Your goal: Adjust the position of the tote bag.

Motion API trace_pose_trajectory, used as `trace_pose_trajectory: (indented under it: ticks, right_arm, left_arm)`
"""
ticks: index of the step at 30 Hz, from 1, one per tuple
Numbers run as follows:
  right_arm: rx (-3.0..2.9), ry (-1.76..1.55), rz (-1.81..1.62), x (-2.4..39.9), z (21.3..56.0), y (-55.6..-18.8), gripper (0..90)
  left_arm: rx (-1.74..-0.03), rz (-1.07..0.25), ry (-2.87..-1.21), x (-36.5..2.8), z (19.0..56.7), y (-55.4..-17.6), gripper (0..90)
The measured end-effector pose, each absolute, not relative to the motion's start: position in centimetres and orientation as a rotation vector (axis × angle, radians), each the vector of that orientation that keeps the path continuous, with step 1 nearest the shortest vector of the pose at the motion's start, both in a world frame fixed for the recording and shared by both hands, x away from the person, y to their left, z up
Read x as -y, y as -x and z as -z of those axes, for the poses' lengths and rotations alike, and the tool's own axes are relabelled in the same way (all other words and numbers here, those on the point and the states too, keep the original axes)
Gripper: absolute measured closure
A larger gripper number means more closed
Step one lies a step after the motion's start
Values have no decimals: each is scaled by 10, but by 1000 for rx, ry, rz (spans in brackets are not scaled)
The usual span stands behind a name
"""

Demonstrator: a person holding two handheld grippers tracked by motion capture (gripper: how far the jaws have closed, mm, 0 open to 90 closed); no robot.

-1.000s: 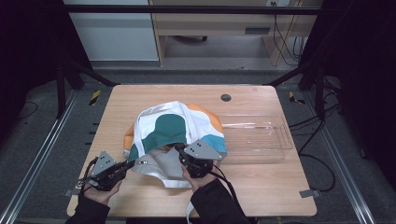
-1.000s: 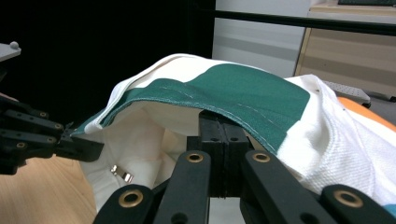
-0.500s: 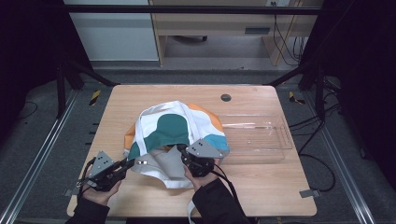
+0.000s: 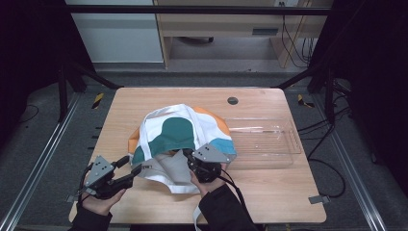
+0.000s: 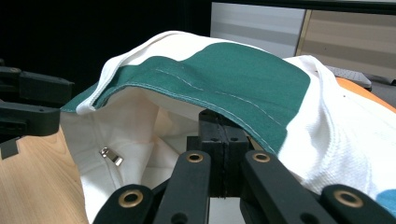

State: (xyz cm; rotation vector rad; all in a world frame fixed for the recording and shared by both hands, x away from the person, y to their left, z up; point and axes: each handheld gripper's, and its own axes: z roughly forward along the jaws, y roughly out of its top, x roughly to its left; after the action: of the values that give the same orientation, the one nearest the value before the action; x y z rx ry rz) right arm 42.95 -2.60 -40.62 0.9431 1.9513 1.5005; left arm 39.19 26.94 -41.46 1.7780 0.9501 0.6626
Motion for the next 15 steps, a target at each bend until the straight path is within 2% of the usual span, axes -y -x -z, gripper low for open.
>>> trace_pose_trajectory:
  ticks: [15]
  right_arm:
    - [-1942,-946,-1502,29,404,-429,900]
  left_arm:
    - [-912,-695,-1765,-251,389,-394,370]
